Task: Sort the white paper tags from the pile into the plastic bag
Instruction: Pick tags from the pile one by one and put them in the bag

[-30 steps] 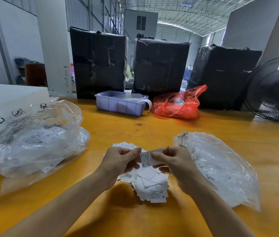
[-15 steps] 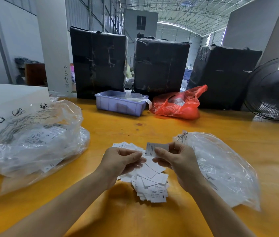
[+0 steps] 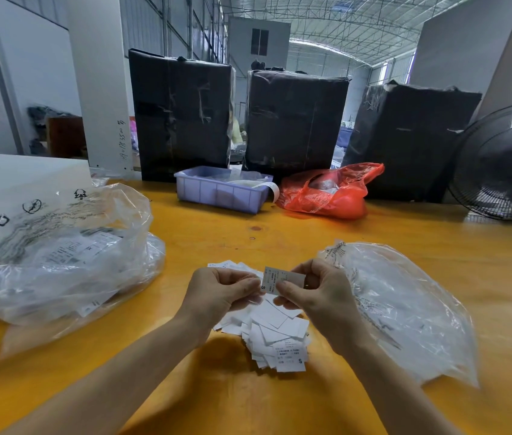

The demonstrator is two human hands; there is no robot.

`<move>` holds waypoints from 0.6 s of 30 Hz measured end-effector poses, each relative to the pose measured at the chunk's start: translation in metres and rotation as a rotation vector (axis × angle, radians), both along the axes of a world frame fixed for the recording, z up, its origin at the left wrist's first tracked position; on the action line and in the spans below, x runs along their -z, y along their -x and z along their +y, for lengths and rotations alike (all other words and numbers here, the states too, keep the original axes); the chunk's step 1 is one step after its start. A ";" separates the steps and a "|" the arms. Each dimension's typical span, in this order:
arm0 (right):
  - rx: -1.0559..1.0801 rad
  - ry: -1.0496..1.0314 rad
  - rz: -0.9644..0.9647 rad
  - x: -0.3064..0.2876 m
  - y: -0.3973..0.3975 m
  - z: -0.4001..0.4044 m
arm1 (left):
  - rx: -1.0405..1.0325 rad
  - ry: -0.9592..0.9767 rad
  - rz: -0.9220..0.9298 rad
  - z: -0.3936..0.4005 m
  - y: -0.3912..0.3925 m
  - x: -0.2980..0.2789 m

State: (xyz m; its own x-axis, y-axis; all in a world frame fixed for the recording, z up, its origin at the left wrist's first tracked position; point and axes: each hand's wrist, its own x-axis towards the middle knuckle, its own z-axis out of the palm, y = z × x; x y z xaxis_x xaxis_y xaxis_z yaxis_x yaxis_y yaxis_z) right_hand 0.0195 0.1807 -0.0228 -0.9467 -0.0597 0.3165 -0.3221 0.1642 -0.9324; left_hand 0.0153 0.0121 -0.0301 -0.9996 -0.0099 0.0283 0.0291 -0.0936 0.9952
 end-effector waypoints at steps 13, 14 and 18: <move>-0.162 -0.084 -0.272 0.001 -0.001 0.001 | 0.033 0.140 0.045 0.002 0.000 0.003; -0.151 -0.125 -0.260 0.000 -0.001 0.001 | 0.059 0.158 0.040 0.003 -0.001 0.004; -0.125 -0.308 -0.207 -0.001 -0.003 0.000 | 0.092 0.120 0.019 0.004 -0.002 0.004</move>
